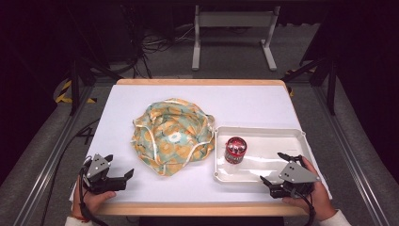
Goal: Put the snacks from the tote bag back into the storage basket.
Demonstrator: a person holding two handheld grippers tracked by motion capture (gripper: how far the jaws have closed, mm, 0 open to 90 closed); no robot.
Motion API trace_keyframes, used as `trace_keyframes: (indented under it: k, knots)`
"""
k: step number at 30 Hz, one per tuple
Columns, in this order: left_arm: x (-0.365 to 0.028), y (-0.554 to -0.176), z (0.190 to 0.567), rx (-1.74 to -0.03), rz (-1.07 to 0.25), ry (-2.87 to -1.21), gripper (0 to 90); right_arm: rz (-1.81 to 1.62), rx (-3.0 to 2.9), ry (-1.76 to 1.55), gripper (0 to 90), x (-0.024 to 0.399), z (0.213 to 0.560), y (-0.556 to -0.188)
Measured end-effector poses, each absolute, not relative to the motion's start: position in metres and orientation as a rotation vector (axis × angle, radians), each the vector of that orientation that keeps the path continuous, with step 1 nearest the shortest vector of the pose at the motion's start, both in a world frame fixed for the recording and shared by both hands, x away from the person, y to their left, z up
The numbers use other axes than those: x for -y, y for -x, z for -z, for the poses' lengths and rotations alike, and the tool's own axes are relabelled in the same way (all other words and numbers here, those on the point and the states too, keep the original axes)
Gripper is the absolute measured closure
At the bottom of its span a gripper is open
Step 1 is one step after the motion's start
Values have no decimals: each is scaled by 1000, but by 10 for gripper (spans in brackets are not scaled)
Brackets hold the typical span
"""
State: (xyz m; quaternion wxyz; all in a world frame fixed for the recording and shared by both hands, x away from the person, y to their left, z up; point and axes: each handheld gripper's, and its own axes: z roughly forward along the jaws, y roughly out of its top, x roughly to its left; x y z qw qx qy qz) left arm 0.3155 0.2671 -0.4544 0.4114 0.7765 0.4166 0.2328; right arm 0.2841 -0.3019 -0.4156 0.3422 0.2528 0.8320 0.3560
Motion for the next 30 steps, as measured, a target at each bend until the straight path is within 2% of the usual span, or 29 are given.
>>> trace_keyframes:
  k: [30]
  knots:
    - [-259,-315,451,-1034,-612,-1993,67,-944,-2156,-662,79,305,415,-288]
